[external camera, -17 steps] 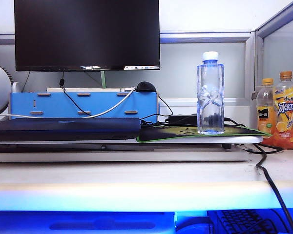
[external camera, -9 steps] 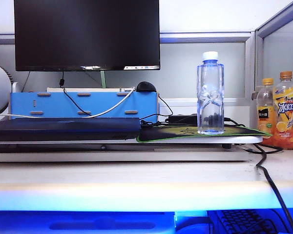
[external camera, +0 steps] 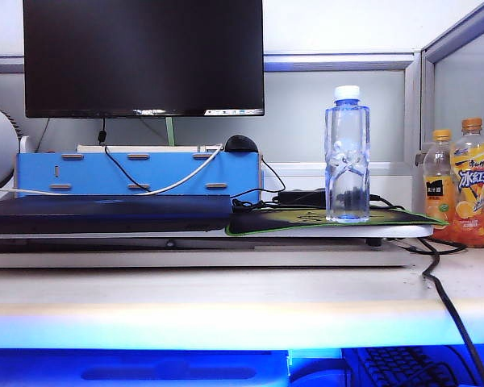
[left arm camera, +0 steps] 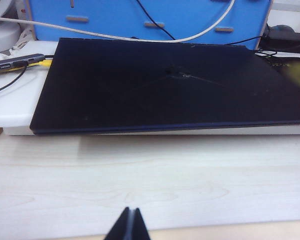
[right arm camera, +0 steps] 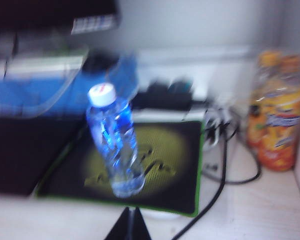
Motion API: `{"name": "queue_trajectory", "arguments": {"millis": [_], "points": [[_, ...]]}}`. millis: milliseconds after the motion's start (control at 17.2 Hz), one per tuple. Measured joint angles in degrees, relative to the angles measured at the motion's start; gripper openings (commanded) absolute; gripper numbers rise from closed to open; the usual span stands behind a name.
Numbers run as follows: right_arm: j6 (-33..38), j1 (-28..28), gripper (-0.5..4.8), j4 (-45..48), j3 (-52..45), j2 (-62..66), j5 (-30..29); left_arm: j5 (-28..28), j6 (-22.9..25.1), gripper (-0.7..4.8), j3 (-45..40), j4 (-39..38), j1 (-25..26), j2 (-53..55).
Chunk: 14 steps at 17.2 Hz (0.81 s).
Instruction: Pick up the mineral water bottle and place it on the laptop.
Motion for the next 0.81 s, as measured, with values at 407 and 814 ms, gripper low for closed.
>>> {"name": "queue_trajectory", "arguments": {"millis": [407,814], "points": [[1.2,0.0,4.79,-12.8,21.9,29.8,-31.9,0.0,0.0,-0.02,0.0,0.0,0.0,0.0],[-12.7,7.7,4.79,-9.9,21.8,36.5,-0.7,0.0,0.0,-0.02,0.0,0.0,0.0,0.0]]}}
